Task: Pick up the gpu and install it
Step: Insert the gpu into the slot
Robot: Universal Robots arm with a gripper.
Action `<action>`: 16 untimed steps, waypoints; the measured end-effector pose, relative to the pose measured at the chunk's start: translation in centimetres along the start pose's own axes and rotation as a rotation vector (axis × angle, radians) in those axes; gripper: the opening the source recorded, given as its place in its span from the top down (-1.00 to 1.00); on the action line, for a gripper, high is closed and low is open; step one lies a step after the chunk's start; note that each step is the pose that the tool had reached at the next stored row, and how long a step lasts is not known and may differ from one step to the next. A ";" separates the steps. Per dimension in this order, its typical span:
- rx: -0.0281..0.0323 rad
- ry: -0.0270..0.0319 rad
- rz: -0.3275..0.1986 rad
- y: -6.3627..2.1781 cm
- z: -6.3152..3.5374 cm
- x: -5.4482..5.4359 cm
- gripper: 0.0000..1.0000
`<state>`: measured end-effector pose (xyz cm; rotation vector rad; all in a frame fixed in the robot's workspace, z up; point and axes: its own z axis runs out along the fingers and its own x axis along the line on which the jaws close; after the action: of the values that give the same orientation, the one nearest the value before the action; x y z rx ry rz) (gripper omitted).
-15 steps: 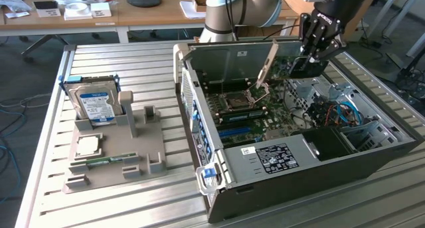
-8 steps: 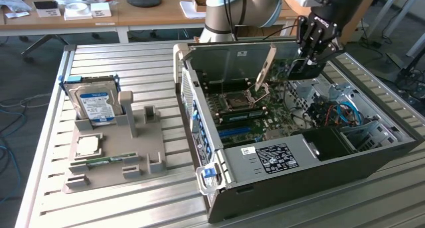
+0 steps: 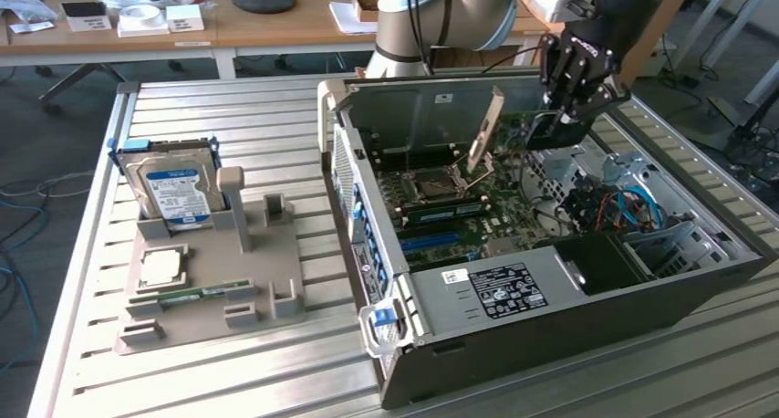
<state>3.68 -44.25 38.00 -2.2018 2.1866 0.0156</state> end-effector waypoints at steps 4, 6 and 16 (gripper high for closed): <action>0.0038 -0.0001 0.004 0.22 0.10 0.0 0.47; 0.0045 0.0004 0.024 0.32 0.15 0.0 0.47; 0.0058 0.0011 0.057 1.30 0.26 0.3 0.47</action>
<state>2.40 -44.52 37.70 -2.1365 2.2463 0.0097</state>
